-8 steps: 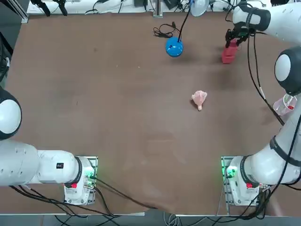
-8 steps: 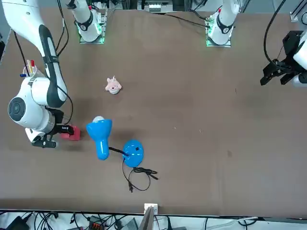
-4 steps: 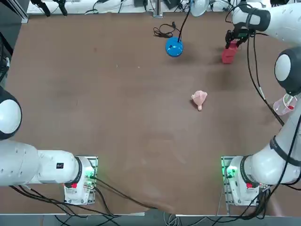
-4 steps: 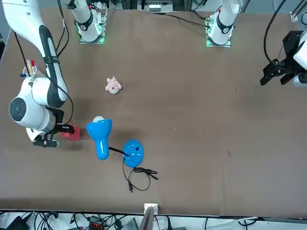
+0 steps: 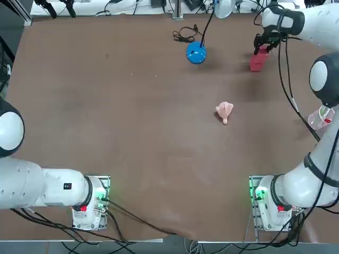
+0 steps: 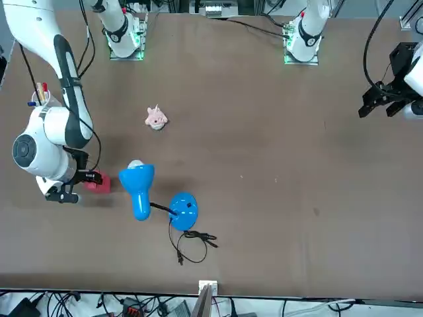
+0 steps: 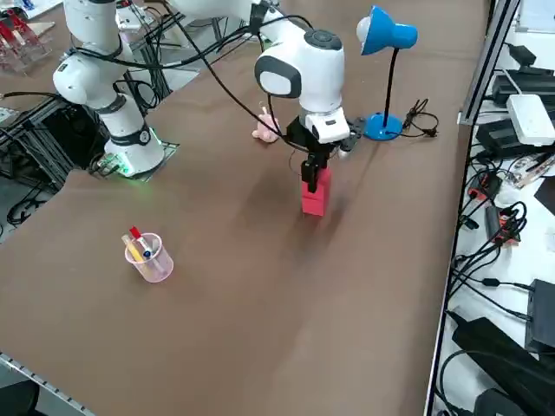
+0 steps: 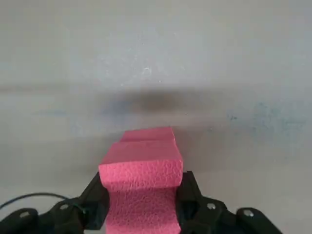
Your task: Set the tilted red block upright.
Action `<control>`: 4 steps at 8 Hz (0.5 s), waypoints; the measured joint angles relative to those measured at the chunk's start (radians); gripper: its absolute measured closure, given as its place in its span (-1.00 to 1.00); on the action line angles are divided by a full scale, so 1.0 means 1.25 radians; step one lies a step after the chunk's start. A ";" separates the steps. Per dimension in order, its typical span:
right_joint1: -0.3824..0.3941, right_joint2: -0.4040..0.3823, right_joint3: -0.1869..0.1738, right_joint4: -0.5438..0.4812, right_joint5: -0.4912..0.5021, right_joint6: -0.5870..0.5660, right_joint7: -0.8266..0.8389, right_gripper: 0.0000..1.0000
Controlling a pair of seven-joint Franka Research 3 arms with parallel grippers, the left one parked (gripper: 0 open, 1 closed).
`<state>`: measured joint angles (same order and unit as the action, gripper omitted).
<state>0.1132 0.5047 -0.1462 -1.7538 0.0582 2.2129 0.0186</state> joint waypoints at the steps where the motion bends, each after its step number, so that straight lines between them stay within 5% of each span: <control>1: -0.002 0.000 0.000 0.000 0.000 0.000 0.000 -0.39; 4: -0.004 0.000 0.000 0.000 0.000 -0.001 0.000 -0.57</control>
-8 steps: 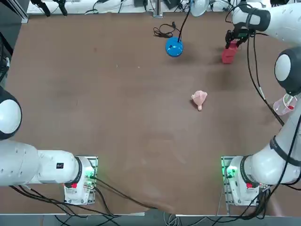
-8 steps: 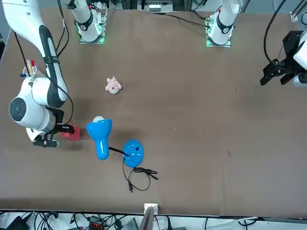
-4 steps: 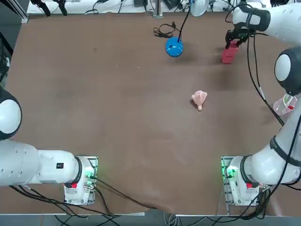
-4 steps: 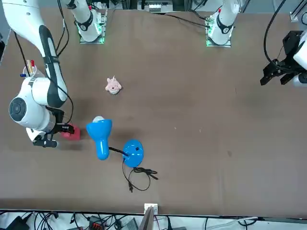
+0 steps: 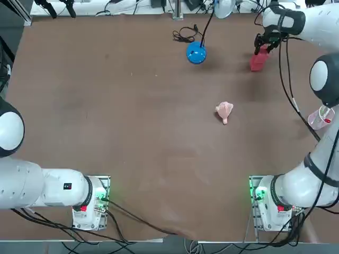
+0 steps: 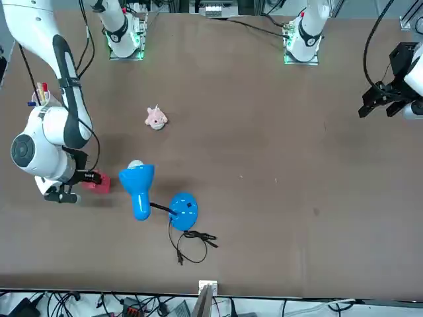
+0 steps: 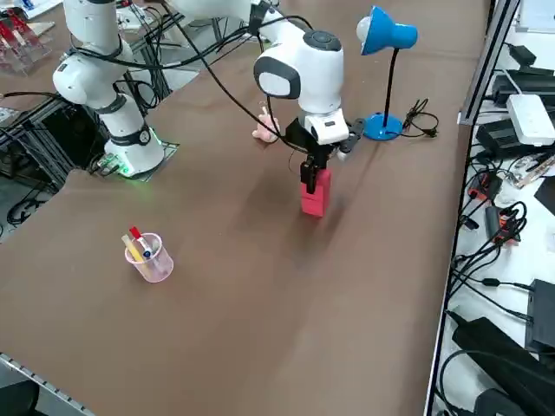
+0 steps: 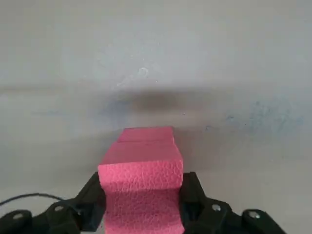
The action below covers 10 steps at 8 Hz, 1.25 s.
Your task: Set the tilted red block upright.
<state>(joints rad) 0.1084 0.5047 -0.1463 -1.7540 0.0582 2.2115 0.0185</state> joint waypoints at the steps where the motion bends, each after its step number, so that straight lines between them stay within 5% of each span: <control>1: 0.000 0.000 0.000 0.000 0.000 0.000 0.000 -0.67; 2: 0.000 0.000 0.000 0.000 0.000 0.000 0.000 -0.96; 10: 0.001 -0.005 0.001 0.002 0.000 -0.016 -0.003 -0.99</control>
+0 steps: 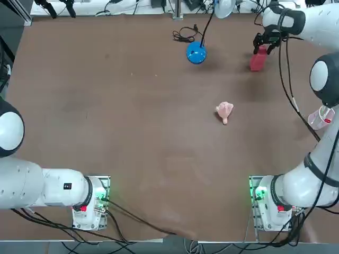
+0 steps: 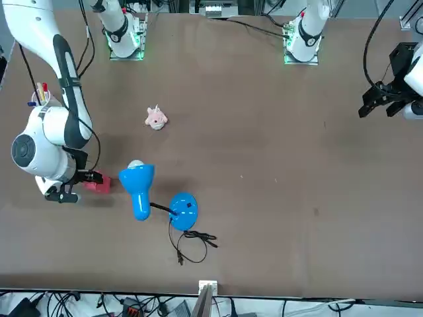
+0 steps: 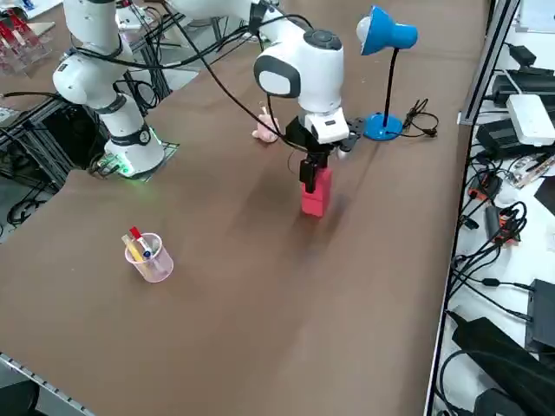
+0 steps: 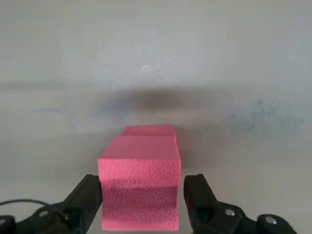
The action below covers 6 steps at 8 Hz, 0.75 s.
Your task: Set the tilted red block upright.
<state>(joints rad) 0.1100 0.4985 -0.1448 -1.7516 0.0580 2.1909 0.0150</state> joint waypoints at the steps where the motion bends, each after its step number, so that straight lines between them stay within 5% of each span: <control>1: 0.000 -0.006 0.000 0.001 0.000 -0.009 0.000 -0.99; 6: 0.001 -0.041 0.000 0.016 -0.007 -0.015 -0.002 -0.99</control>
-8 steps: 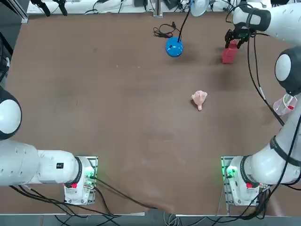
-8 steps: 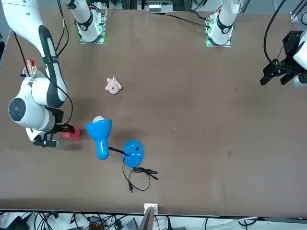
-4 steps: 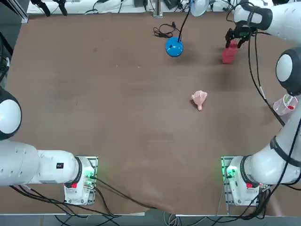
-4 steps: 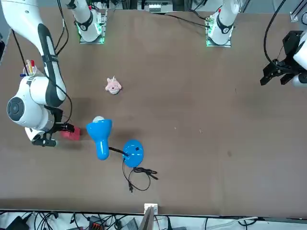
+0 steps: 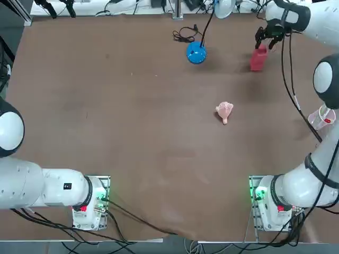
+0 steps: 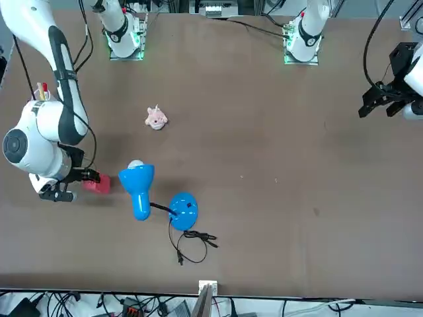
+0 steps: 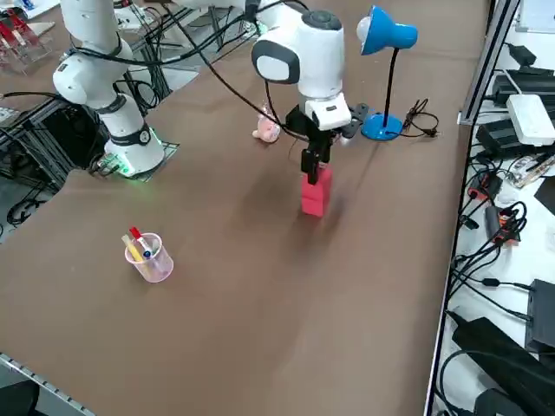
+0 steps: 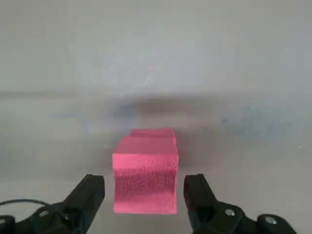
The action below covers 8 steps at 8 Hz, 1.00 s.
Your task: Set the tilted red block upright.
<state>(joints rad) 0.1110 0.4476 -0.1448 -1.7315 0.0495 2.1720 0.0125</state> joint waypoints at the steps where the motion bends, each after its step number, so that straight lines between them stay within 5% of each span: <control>1: 0.001 -0.022 0.000 0.006 -0.008 -0.004 0.000 -0.99; 4: 0.002 -0.134 0.002 0.021 -0.012 -0.084 -0.028 -1.00; 8: 0.011 -0.309 0.011 0.049 -0.012 -0.312 -0.059 -1.00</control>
<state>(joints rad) 0.1249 0.0613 -0.1317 -1.6706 0.0342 1.7822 -0.0609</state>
